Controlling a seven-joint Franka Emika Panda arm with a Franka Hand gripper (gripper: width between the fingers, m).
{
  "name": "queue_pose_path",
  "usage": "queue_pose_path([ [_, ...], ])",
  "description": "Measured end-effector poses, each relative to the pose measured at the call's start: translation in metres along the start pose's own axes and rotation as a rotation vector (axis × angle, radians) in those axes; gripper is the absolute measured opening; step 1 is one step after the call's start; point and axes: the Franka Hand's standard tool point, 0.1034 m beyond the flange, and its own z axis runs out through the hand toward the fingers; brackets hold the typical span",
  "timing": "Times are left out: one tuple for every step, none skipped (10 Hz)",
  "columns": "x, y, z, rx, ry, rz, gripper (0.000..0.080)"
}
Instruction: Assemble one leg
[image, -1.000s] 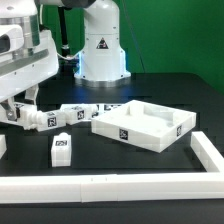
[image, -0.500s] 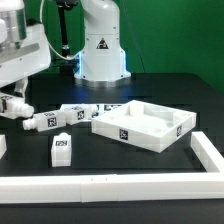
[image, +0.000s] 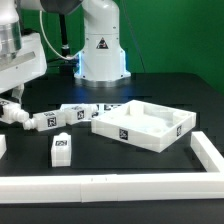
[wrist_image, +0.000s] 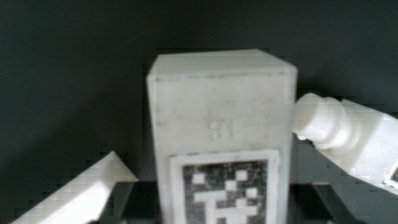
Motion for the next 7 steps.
queue_pose_path([
  [-0.01, -0.001, 0.004, 0.007, -0.004, 0.02, 0.0287],
  [-0.025, -0.007, 0.016, 0.018, -0.013, 0.042, 0.0287],
  [-0.035, -0.016, 0.031, 0.026, -0.019, 0.055, 0.0287],
  [-0.041, -0.022, 0.044, 0.049, -0.026, 0.059, 0.0287],
  [-0.045, -0.023, 0.052, 0.062, -0.03, 0.067, 0.0287],
  [-0.046, -0.022, 0.052, 0.062, -0.029, 0.07, 0.0287],
  [-0.046, -0.017, 0.049, 0.056, -0.028, 0.07, 0.0287],
])
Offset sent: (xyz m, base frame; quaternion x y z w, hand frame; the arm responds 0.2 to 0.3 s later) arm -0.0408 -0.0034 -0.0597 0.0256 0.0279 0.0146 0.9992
